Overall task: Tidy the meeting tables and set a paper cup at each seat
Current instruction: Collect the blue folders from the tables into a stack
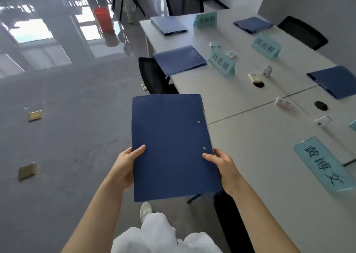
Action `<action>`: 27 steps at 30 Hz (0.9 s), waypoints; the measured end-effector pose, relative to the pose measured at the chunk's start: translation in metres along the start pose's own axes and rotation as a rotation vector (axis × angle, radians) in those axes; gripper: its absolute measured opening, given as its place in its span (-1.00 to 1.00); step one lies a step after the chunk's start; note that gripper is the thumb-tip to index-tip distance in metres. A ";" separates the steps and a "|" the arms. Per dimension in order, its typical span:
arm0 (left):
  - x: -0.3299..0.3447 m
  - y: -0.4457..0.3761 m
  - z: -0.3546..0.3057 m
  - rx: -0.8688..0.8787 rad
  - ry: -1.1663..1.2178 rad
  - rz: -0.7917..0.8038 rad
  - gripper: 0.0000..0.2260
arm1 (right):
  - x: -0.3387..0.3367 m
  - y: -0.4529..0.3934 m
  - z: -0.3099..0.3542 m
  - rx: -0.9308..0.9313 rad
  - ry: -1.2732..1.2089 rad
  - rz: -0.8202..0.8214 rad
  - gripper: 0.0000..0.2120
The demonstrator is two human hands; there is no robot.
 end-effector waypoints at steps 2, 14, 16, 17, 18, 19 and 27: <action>-0.018 -0.014 -0.030 0.022 0.025 -0.012 -0.76 | 0.029 -0.027 0.014 0.020 0.064 0.007 -0.77; -0.092 -0.109 -0.178 0.068 0.130 -0.107 -0.77 | 0.140 -0.176 0.093 0.100 0.112 -0.099 -0.81; -0.095 -0.132 -0.199 0.065 0.130 -0.117 -0.77 | 0.144 -0.203 0.105 0.124 0.076 -0.108 -0.81; -0.094 -0.142 -0.206 0.071 0.125 -0.120 -0.77 | 0.144 -0.212 0.111 0.128 0.051 -0.110 -0.81; -0.094 -0.154 -0.215 0.073 0.126 -0.122 -0.76 | 0.144 -0.226 0.117 0.132 0.030 -0.110 -0.81; -0.092 -0.165 -0.223 0.076 0.128 -0.124 -0.75 | 0.144 -0.238 0.123 0.135 0.021 -0.113 -0.80; -0.055 -0.273 -0.296 0.092 0.151 -0.152 -0.81 | 0.125 -0.375 0.185 0.207 -0.249 -0.109 -0.78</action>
Point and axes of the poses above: each hand's wrist, its own y-axis away from the middle knuckle, its own x-axis out of the palm, z = x × y, the point moved 4 cm from there along -y, towards the middle knuckle, and after that the axes turned 15 degrees about y, right-handed, at the moved point
